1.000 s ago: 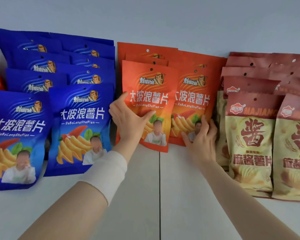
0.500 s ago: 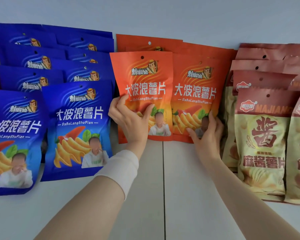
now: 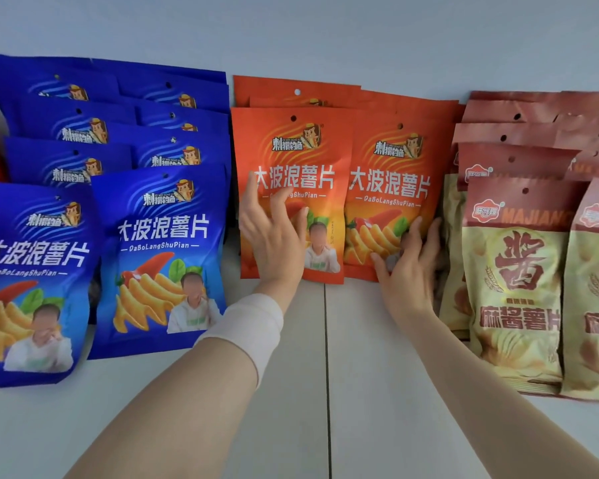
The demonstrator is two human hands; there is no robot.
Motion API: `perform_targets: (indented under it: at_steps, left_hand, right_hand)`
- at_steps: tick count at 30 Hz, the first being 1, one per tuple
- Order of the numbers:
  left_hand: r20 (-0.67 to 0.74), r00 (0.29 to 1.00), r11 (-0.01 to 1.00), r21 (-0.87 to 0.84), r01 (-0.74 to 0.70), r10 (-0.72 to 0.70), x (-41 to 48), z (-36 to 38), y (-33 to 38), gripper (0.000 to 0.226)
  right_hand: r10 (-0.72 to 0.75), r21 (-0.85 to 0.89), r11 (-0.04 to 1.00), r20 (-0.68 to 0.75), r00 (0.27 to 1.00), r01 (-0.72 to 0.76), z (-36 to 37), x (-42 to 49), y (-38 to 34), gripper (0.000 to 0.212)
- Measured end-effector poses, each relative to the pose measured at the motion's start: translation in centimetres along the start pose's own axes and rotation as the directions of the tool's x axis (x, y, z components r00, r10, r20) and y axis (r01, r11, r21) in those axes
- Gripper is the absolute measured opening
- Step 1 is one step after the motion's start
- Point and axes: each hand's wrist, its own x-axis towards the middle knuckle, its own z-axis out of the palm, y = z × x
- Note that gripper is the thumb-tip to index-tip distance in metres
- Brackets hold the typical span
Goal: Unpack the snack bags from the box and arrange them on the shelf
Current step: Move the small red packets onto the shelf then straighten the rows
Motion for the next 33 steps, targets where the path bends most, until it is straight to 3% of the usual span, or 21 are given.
perform_targets:
  at_steps: [4,8,11,14,17,20,23,28,33]
  left_hand:
    - [0.127,0.989,0.993,0.074,-0.089,0.079,0.5,-1.2,0.5,0.025]
    - [0.234,0.943,0.951,0.144,-0.275,0.237,1.7,-3.5,0.5,0.027]
    - [0.314,0.863,0.876,0.153,-0.458,0.396,3.4,-5.5,0.5,0.024]
    - [0.474,0.729,0.749,0.194,-0.634,0.494,5.0,-8.0,0.2,0.022]
    - [0.68,0.599,0.653,0.231,-0.722,0.422,5.8,-11.3,0.0,0.028]
    - [0.748,0.578,0.606,0.304,-0.735,0.326,6.3,-14.8,-0.4,0.03]
    - [0.8,0.551,0.526,0.371,-0.765,0.238,6.0,-18.2,-1.8,0.033]
    - [0.834,0.547,0.469,0.453,-0.758,0.079,4.5,-24.0,-5.3,0.038]
    - [0.809,0.587,0.517,0.517,-0.682,-0.034,3.5,-28.1,-8.9,0.034]
  right_hand:
    - [-0.051,-0.155,0.987,0.003,0.999,0.051,-0.4,-0.3,-0.8,0.079]
    - [-0.152,-0.244,0.958,0.018,0.988,0.152,-1.5,-0.7,-2.1,0.069]
    - [-0.278,-0.281,0.922,-0.006,0.961,0.265,-2.6,-1.1,-3.5,0.058]
    - [-0.358,-0.392,0.844,0.099,0.929,0.367,-3.8,-1.4,-5.8,0.048]
    - [-0.37,-0.542,0.696,0.291,0.882,0.47,-4.5,-2.3,-8.9,0.04]
    - [-0.391,-0.617,0.545,0.412,0.823,0.567,-4.6,-3.7,-12.3,0.038]
    - [-0.43,-0.613,0.471,0.468,0.772,0.634,-4.1,-5.6,-15.3,0.04]
    - [-0.489,-0.575,0.386,0.535,0.688,0.721,-2.6,-9.4,-19.0,0.038]
    - [-0.496,-0.533,0.353,0.591,0.637,0.769,-1.2,-12.5,-21.7,0.044]
